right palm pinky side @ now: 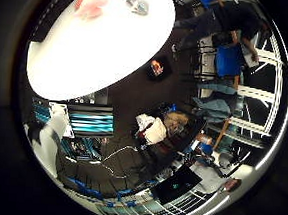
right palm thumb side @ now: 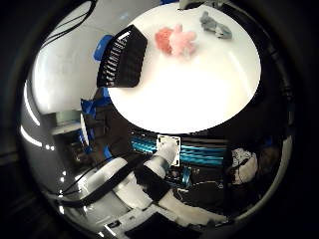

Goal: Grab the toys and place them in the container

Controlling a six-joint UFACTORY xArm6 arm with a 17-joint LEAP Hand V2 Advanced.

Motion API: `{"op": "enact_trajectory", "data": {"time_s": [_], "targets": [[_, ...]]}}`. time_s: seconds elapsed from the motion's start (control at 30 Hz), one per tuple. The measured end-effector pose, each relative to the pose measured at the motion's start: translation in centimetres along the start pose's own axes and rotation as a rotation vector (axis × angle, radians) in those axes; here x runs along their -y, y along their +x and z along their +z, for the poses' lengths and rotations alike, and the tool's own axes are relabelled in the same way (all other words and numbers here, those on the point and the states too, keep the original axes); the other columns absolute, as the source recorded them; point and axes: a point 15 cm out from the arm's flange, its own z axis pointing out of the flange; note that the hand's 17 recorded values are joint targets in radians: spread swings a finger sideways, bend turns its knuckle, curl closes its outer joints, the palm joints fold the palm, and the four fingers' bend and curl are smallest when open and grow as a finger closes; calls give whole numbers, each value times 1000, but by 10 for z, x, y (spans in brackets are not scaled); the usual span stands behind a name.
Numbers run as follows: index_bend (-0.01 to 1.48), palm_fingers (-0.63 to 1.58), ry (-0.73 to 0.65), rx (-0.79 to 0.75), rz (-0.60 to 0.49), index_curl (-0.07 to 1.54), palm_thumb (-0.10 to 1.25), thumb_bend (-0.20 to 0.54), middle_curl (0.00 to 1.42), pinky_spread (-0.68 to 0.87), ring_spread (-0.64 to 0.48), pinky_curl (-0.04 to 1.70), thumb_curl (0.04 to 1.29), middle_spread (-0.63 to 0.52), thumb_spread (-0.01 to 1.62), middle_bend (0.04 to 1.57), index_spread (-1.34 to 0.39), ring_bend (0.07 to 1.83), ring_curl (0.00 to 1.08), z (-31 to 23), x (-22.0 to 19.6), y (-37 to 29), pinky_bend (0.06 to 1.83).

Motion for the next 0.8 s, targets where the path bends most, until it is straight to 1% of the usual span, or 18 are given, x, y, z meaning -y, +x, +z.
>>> {"op": "enact_trajectory", "data": {"time_s": [0.1, 0.23, 0.37, 0.6, 0.8], "targets": [[168, 144, 13, 13, 49, 282, 328, -20, 315, 443, 222, 297, 284, 76, 991, 197, -338, 278, 254, -4, 11, 5, 451], [166, 171, 66, 41, 144, 287, 366, -21, 318, 448, 223, 291, 284, 82, 1032, 198, -297, 276, 253, -12, 32, 19, 437], [162, 190, 83, 69, 238, 287, 399, -21, 322, 446, 225, 288, 285, 97, 1055, 199, -258, 275, 252, -13, 45, 29, 434], [154, 178, 71, 129, 364, 279, 423, -24, 324, 453, 227, 288, 282, 144, 1067, 196, -204, 285, 254, -1, 70, 44, 447], [156, 152, 91, 177, 458, 274, 443, -21, 323, 460, 242, 291, 281, 183, 1074, 197, -178, 301, 256, 16, 105, 65, 469]]}}
